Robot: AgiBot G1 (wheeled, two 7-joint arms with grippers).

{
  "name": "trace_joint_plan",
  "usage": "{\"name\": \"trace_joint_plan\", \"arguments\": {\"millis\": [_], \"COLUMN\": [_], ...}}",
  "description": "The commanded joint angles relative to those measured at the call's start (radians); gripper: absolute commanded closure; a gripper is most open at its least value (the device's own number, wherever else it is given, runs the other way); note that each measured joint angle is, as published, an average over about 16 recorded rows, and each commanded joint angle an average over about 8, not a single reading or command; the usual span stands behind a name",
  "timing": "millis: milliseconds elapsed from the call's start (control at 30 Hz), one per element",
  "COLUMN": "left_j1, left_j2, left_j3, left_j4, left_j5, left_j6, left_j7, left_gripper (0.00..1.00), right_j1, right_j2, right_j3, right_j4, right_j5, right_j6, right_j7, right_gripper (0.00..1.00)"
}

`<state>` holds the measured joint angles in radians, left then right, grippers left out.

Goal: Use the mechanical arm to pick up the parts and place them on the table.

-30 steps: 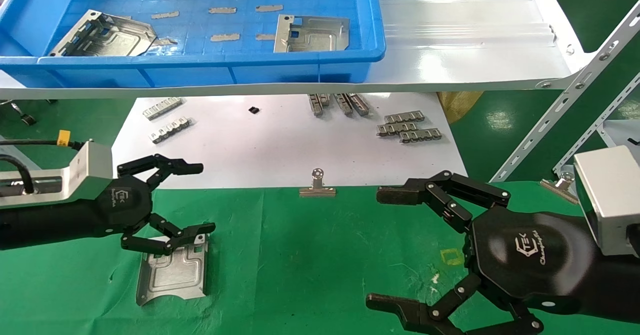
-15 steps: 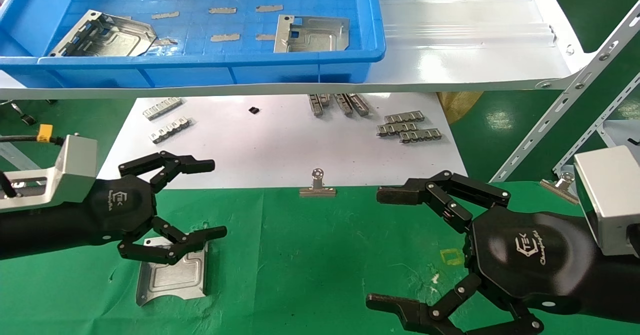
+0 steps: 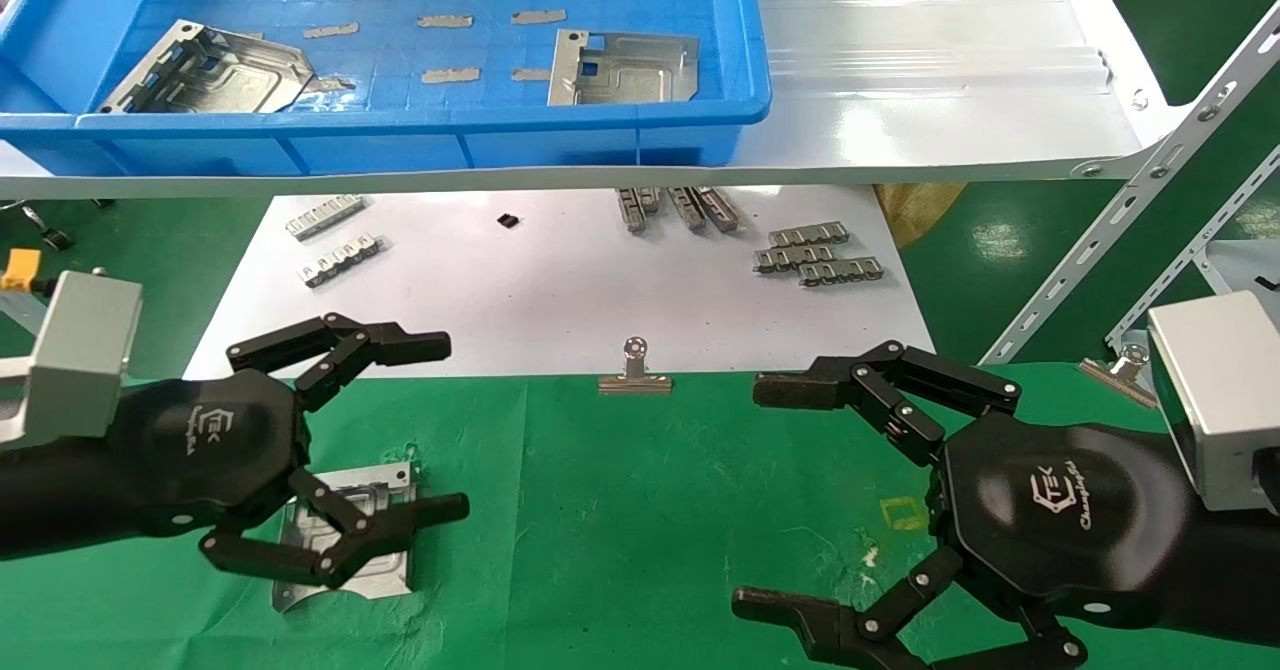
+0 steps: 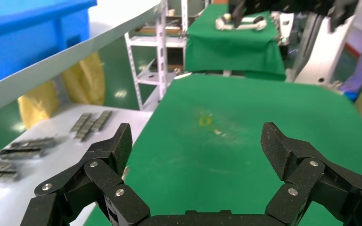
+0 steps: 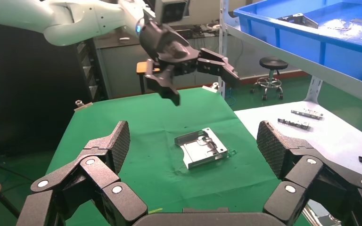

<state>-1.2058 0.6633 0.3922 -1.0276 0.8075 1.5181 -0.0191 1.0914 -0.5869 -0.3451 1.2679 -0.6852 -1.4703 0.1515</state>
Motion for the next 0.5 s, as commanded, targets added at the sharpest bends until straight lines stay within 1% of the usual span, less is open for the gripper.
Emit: {"name": "trace_joint_plan", "arguments": {"millis": [33,300,500], "left_j1": [0.020,0.097,0.137], "left_j2": [-0.008,-0.039,-0.054], "left_j3": [-0.017,-0.083,-0.118], "left_j4": [-0.038,-0.190,-0.269], "left_j5": [-0.011,-0.057,-0.081], "left_j6": [-0.003,-0.017,-0.023], "left_j7": [-0.025,-0.125,-0.173], "left_gripper": [0.00,0.00,0.00], "right_j1": [0.000,0.000,0.000], "right_j2": [0.000,0.000,0.000], "right_j3": [0.000,0.000,0.000], "right_j4": [0.000,0.000,0.000], "right_j5": [0.000,0.000,0.000], "right_j6": [0.000,0.000,0.000], "right_j7": [0.000,0.000,0.000], "right_gripper": [0.00,0.00,0.00]}}
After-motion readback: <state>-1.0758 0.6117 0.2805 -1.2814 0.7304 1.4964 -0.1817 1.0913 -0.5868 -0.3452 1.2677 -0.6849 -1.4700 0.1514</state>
